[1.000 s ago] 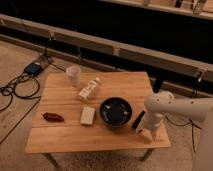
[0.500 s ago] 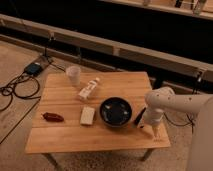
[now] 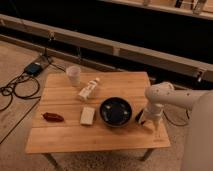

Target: Push the eraser across the table

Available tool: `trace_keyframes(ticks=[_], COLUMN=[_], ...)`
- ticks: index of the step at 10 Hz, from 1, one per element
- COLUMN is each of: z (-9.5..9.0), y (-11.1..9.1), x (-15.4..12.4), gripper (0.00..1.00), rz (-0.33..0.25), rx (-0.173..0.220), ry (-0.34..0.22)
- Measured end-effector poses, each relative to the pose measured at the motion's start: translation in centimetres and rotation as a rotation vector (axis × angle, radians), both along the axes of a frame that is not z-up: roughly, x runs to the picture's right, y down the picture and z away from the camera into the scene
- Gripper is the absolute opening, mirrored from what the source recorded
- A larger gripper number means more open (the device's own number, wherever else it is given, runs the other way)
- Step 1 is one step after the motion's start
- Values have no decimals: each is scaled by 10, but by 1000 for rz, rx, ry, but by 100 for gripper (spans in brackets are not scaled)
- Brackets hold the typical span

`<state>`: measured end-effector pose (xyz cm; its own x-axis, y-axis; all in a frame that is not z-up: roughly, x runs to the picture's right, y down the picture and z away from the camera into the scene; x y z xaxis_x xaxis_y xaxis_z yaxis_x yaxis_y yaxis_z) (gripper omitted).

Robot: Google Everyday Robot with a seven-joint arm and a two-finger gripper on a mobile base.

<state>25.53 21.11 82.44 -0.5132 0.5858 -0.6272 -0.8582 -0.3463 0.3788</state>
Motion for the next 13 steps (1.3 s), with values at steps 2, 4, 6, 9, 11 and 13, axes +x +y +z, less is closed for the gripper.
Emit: trace_keyframes(ticks=[2, 4, 6, 9, 11, 13], z=[7, 15, 21, 31, 33, 24], y=[-11, -25, -35, -49, -59, -74], x=[4, 10, 15, 20, 21, 11], gripper=[65, 65, 65, 65, 65, 65], rz=[-19, -36, -46, -65, -68, -71], rx=[3, 7, 12, 13, 27, 53], ry=[-4, -6, -6, -8, -13, -40])
